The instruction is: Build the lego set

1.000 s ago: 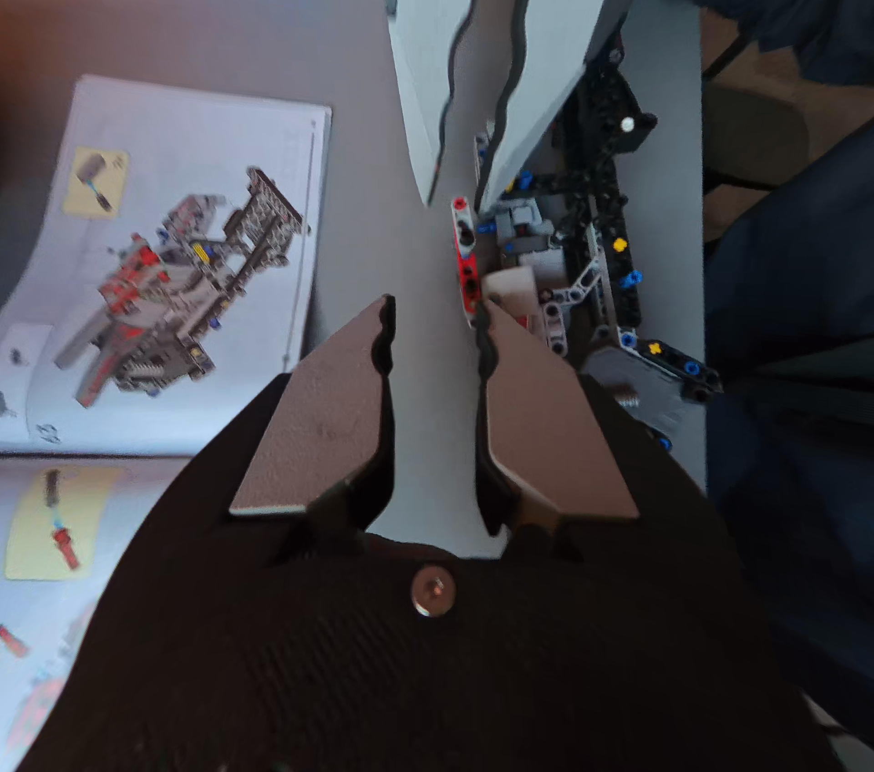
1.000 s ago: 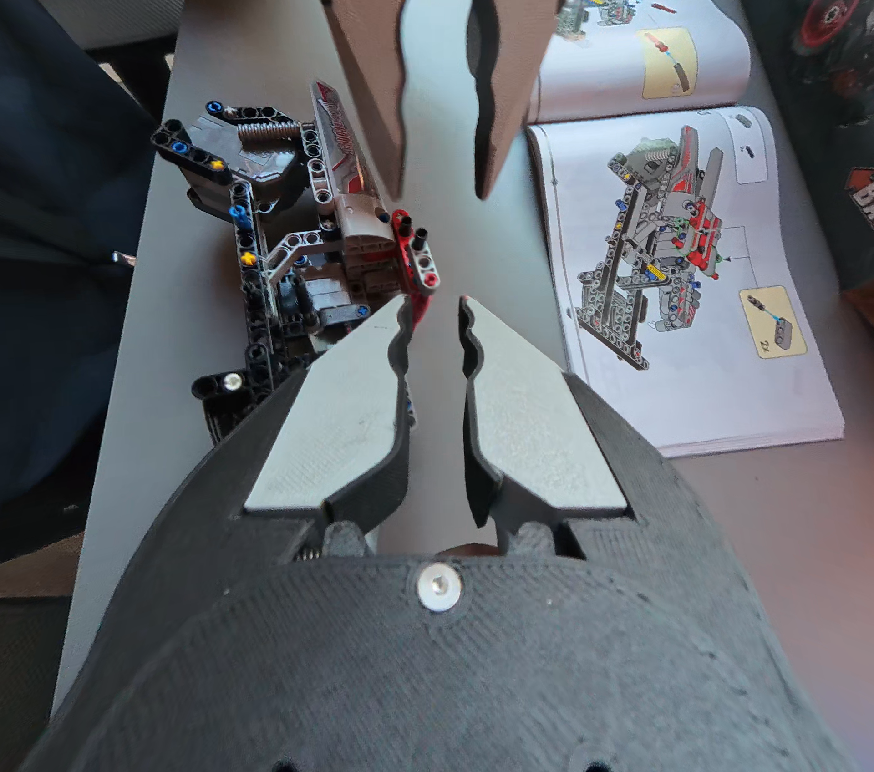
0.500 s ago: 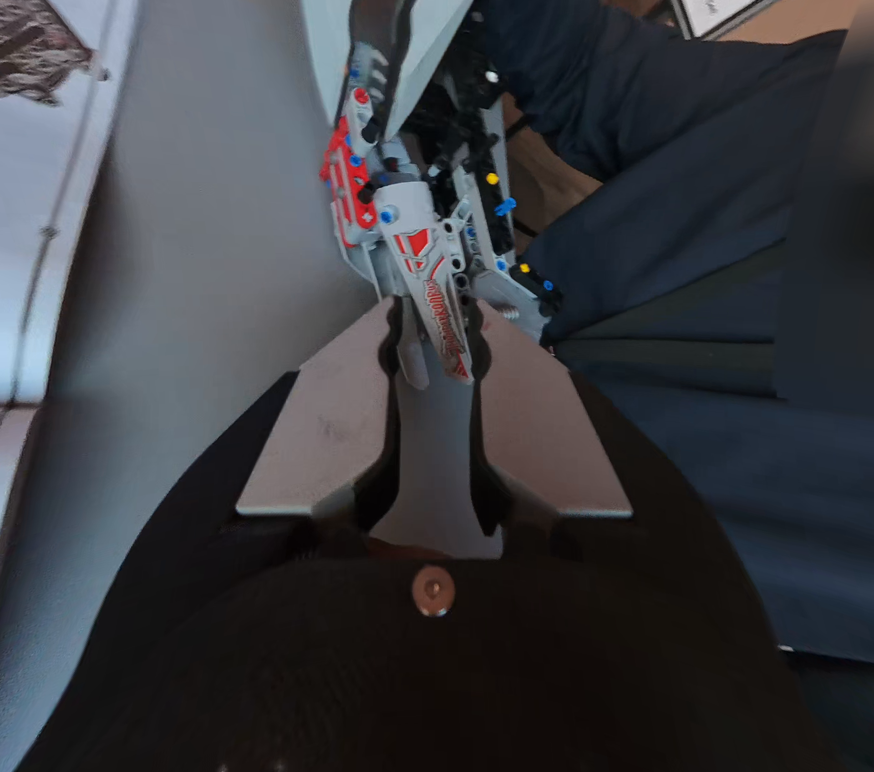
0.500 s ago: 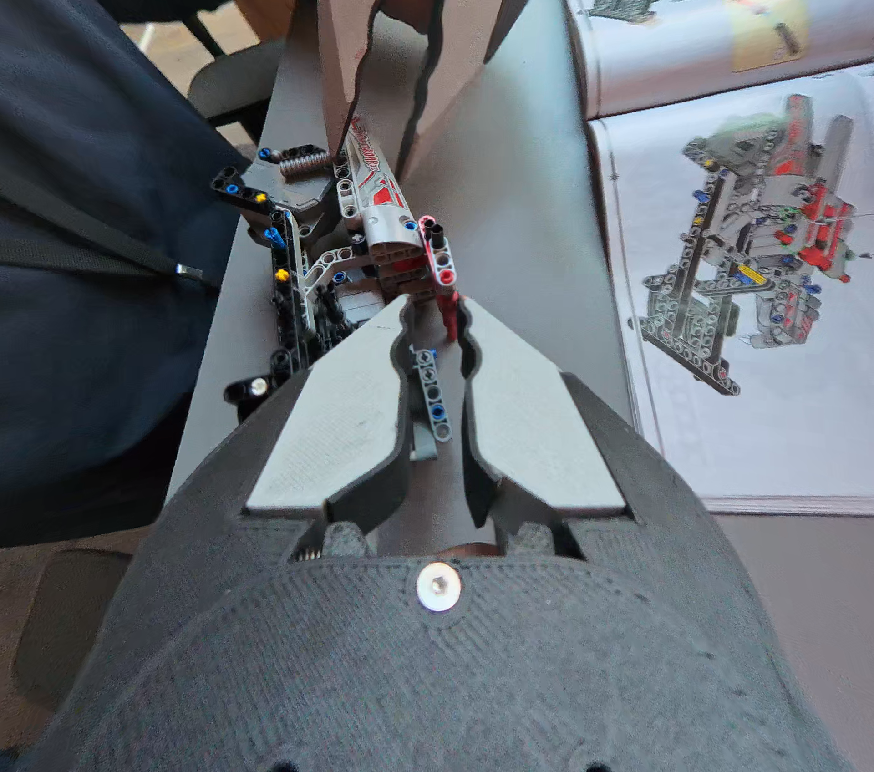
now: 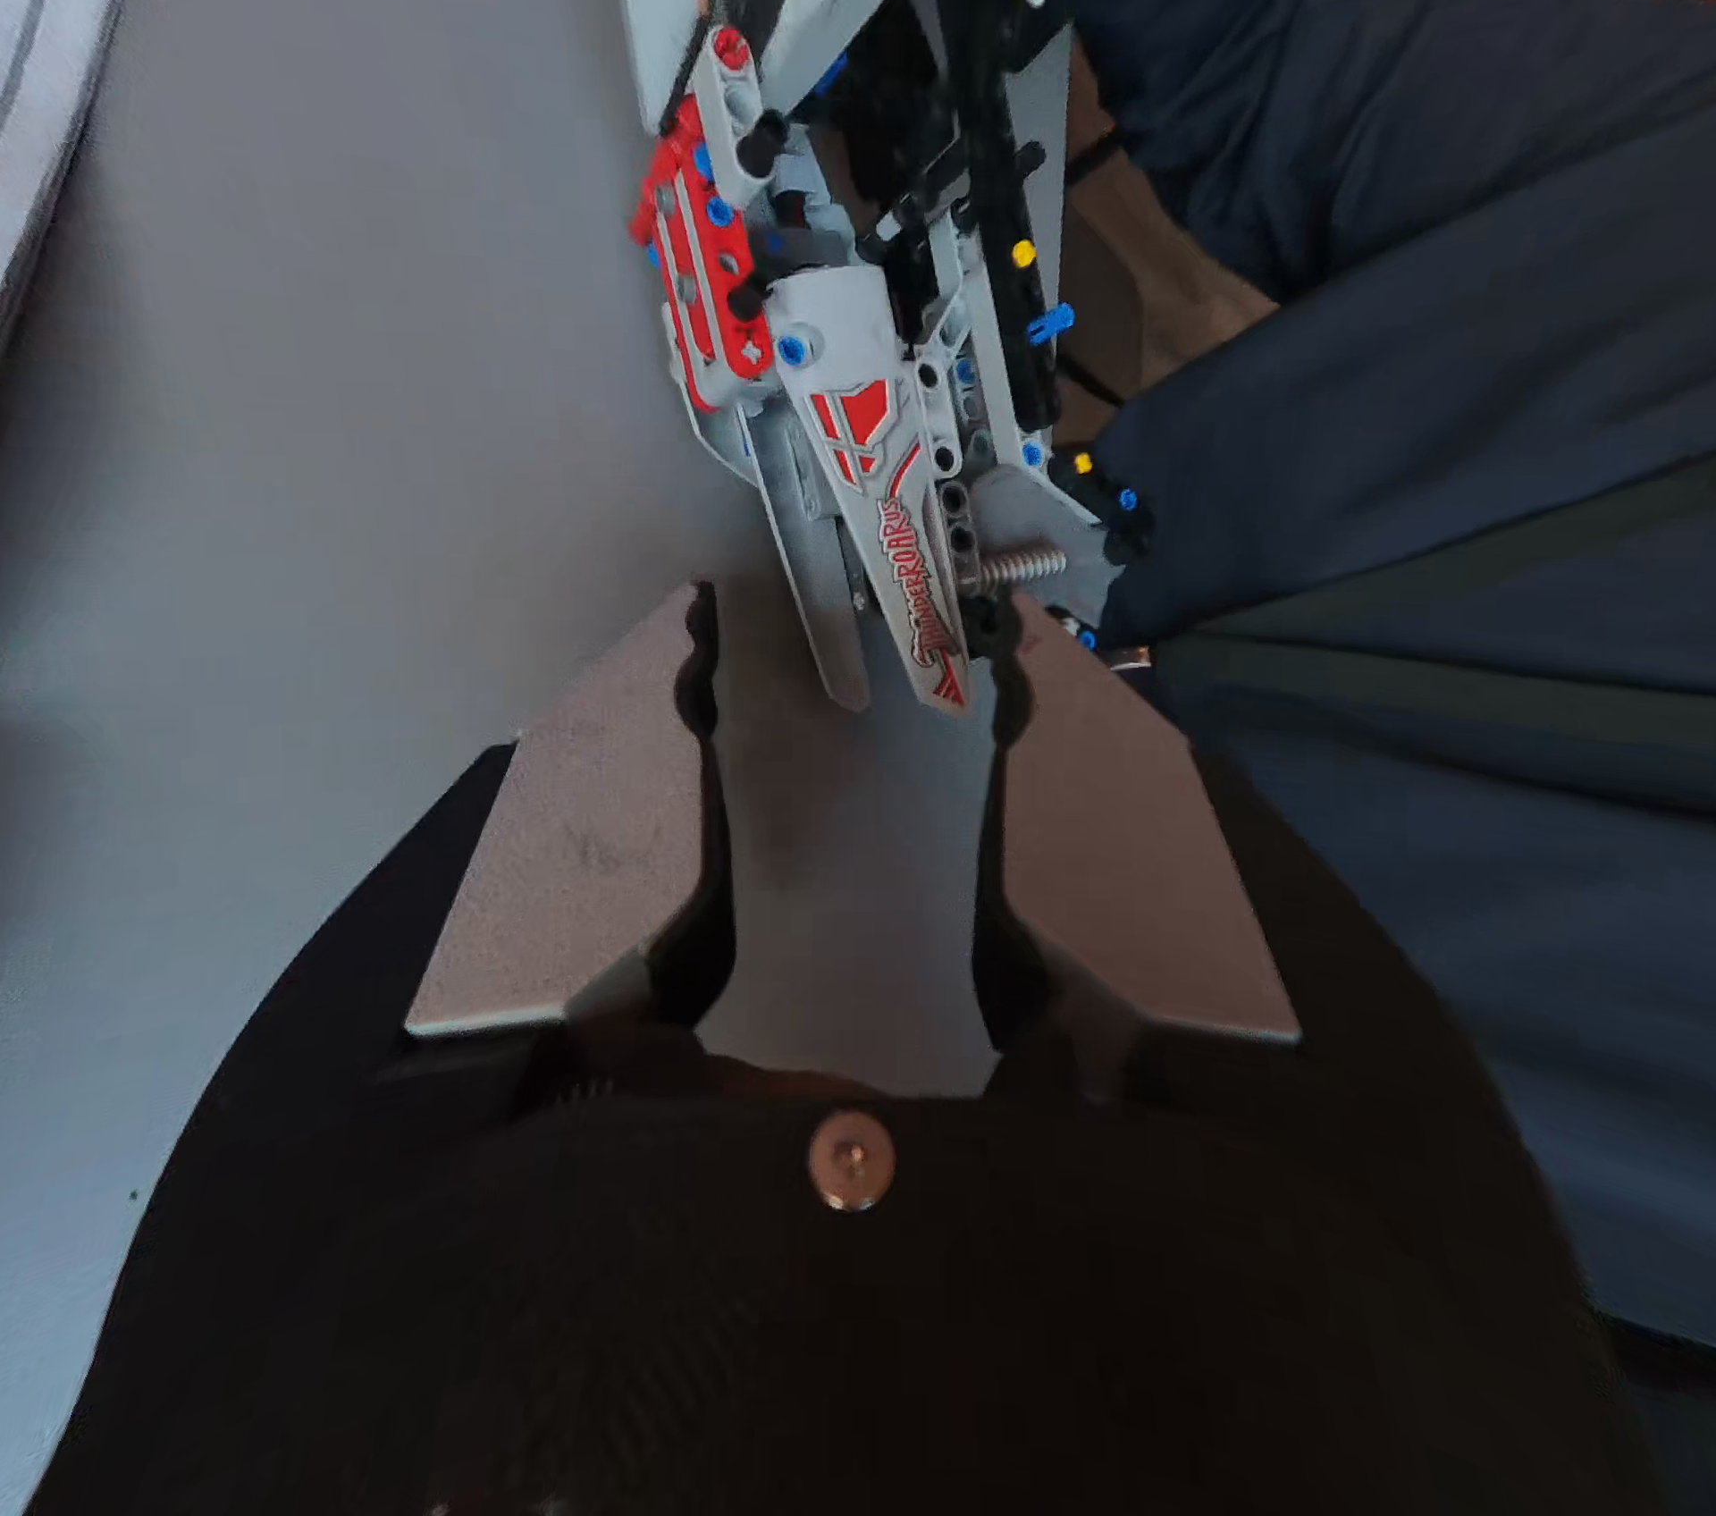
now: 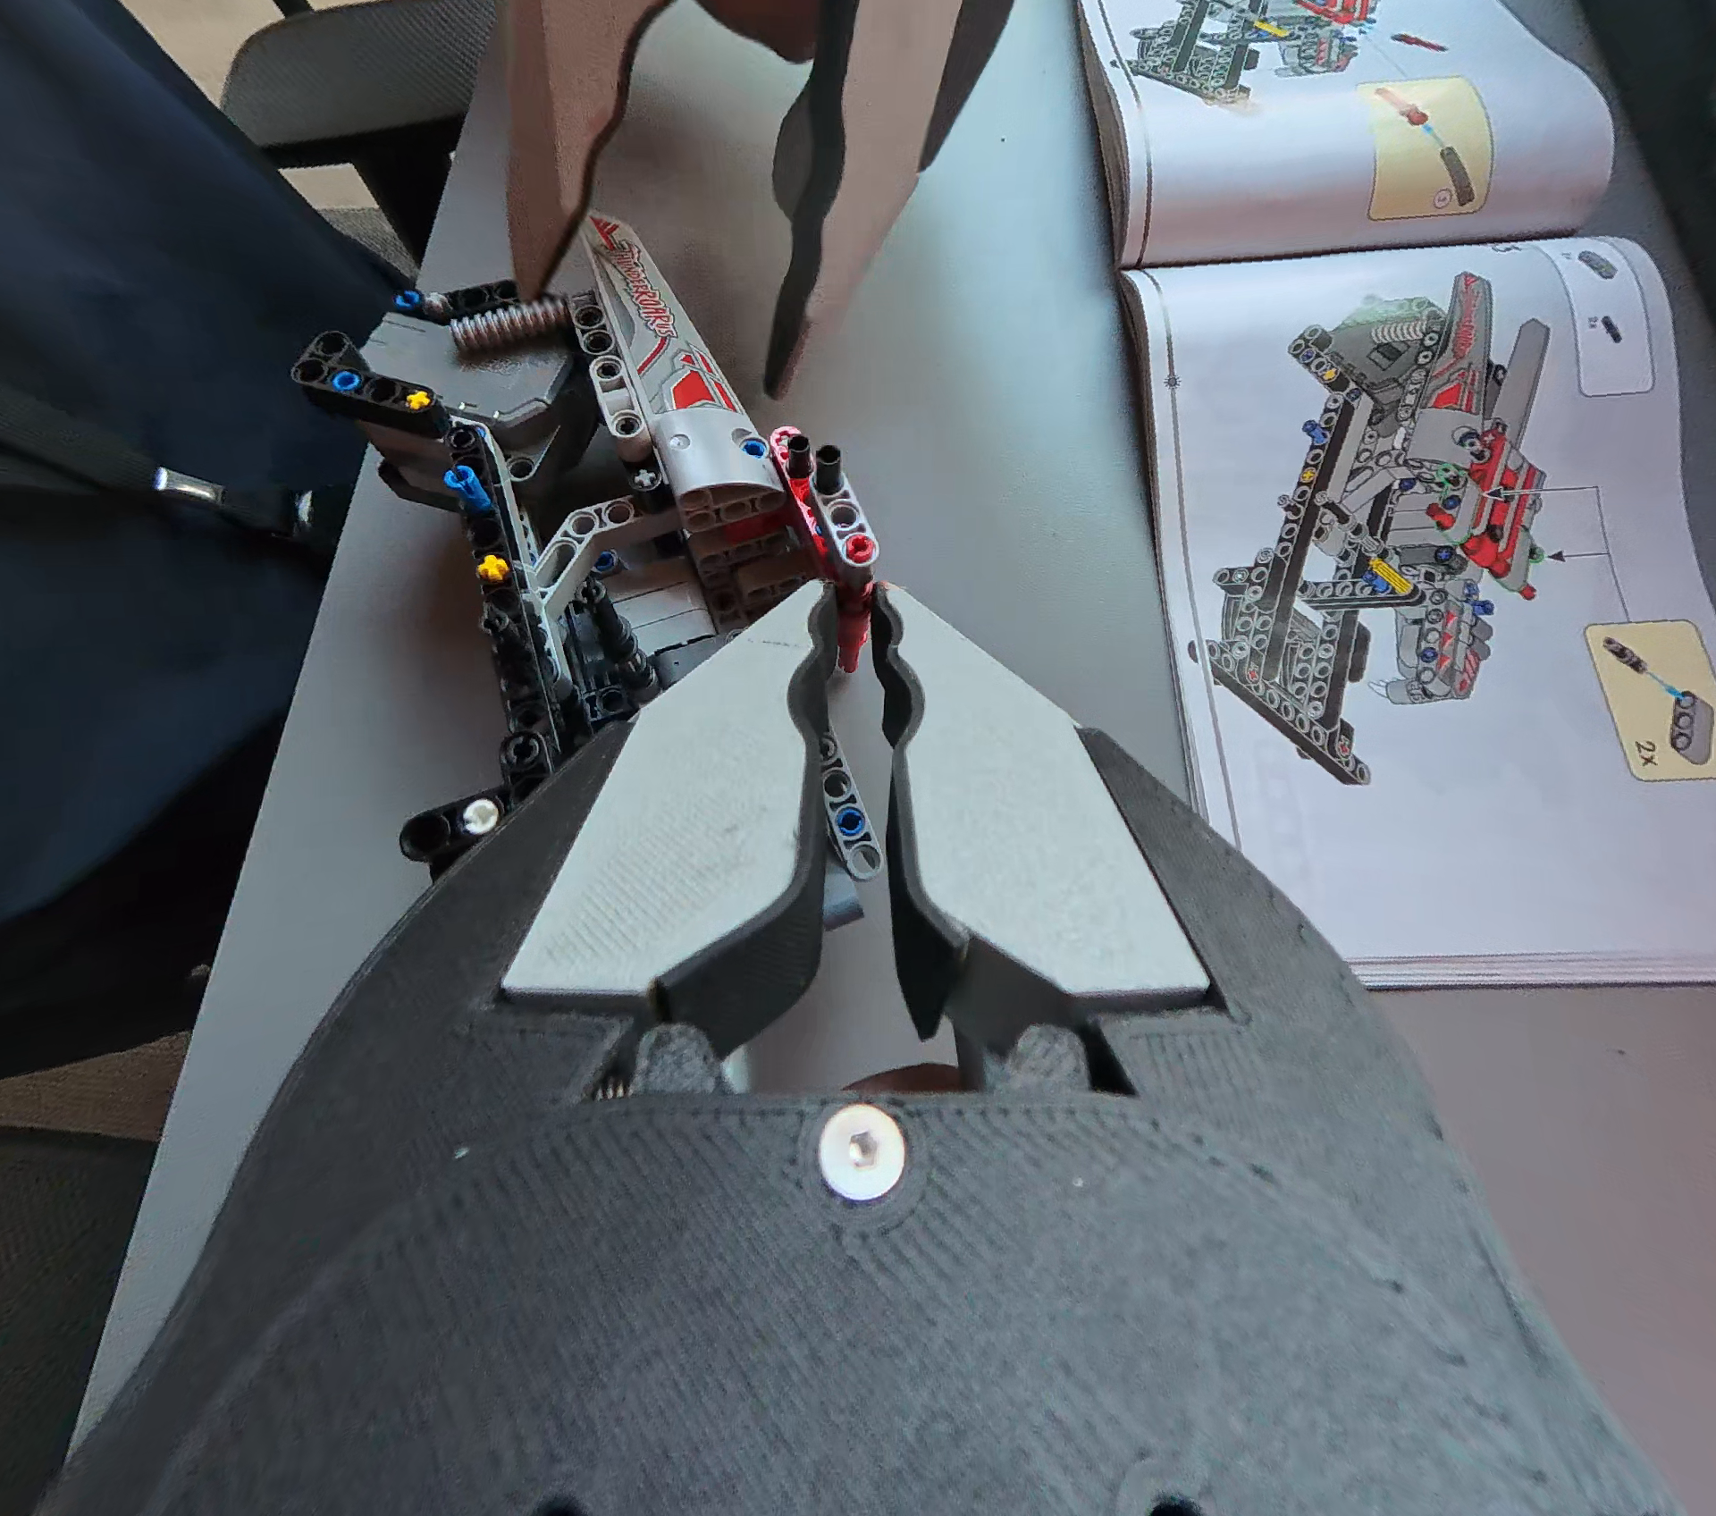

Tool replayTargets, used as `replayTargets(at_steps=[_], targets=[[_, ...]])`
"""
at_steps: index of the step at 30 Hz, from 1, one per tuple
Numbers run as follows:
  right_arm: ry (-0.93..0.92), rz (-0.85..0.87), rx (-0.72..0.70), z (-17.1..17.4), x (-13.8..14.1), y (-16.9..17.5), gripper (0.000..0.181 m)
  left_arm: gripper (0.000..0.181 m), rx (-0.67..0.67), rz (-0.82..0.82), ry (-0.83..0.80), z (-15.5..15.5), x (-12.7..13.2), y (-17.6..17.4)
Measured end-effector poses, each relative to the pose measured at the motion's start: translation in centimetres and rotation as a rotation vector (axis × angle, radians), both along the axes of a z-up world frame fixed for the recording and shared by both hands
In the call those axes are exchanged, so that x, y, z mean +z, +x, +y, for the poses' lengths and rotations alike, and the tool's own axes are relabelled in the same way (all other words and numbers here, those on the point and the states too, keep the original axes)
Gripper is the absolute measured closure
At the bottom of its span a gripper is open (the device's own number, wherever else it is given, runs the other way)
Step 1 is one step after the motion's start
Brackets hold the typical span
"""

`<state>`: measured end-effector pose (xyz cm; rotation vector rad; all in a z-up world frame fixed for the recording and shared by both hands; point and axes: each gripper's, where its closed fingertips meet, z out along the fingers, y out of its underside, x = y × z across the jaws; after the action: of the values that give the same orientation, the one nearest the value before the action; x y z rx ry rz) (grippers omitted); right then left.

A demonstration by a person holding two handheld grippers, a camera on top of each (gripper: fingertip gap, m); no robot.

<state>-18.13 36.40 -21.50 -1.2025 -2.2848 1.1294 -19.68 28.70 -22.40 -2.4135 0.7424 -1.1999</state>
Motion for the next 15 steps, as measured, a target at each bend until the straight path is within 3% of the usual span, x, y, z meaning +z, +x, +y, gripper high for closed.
replayTargets(at_steps=[3,5,11,15], targets=[[0.008,0.023,-0.029,0.7,0.4,-0.1,0.178,0.157,-0.035,-0.051,0.01,-0.4,0.9,0.9],[-0.001,0.065,-0.056,1.2,1.2,-0.3,0.177,0.166,-0.025,-0.021,0.039,0.0,1.0,0.8],[0.136,0.235,-0.119,2.8,3.3,-0.9,0.175,0.171,-0.011,0.095,0.165,2.0,1.9,-0.7],[0.242,0.412,-0.125,2.3,5.6,-0.8,0.172,0.173,-0.026,0.344,0.401,3.4,3.3,-2.4]])
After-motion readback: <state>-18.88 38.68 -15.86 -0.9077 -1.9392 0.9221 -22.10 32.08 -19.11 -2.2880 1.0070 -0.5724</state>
